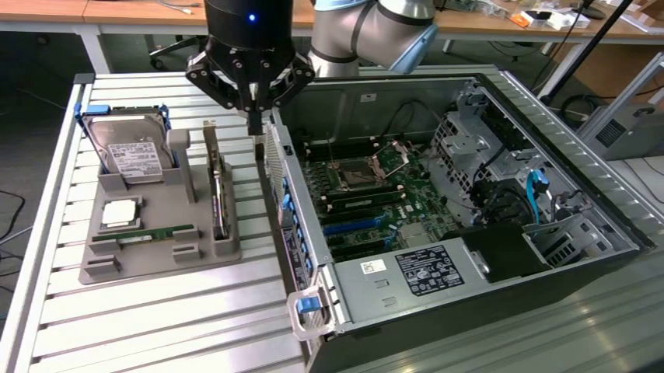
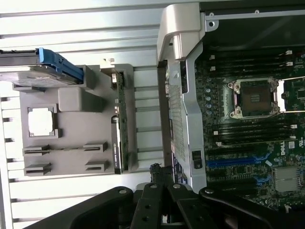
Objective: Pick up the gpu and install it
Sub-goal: 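Reach for the gpu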
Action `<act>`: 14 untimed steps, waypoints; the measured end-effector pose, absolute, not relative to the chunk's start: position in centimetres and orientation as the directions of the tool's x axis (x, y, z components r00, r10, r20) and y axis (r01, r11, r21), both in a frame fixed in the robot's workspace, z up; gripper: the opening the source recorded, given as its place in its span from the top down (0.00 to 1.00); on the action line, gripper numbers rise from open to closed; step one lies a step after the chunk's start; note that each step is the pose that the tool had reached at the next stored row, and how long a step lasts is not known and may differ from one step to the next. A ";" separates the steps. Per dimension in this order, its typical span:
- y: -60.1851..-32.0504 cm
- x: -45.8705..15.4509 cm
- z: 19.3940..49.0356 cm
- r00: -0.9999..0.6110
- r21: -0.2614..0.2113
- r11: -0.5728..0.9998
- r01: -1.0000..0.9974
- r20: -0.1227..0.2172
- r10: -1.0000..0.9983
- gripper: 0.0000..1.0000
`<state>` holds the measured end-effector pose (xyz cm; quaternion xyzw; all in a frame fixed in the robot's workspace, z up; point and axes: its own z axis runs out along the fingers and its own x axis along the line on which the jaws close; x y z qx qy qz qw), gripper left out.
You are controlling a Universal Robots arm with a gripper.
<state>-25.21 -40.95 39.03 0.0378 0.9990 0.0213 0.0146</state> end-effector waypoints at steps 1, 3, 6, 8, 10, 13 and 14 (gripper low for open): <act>-41.0 -25.2 39.0 -0.997 0.044 0.996 0.075 -0.028 0.076 0.89; -41.0 -25.3 39.0 -0.997 0.044 0.996 0.075 -0.028 0.076 0.89; -41.0 -25.5 39.0 -0.997 0.044 0.996 0.075 -0.028 0.076 0.89; -41.0 -25.5 39.0 -0.997 0.044 0.996 0.075 -0.028 0.076 0.89; -41.0 -25.6 39.0 -0.997 0.044 0.996 0.075 -0.028 0.076 0.89; -41.0 -25.7 39.0 -0.997 0.044 0.996 0.075 -0.028 0.076 0.89; -41.0 -25.8 39.0 -0.997 0.044 0.996 0.075 -0.028 0.076 0.89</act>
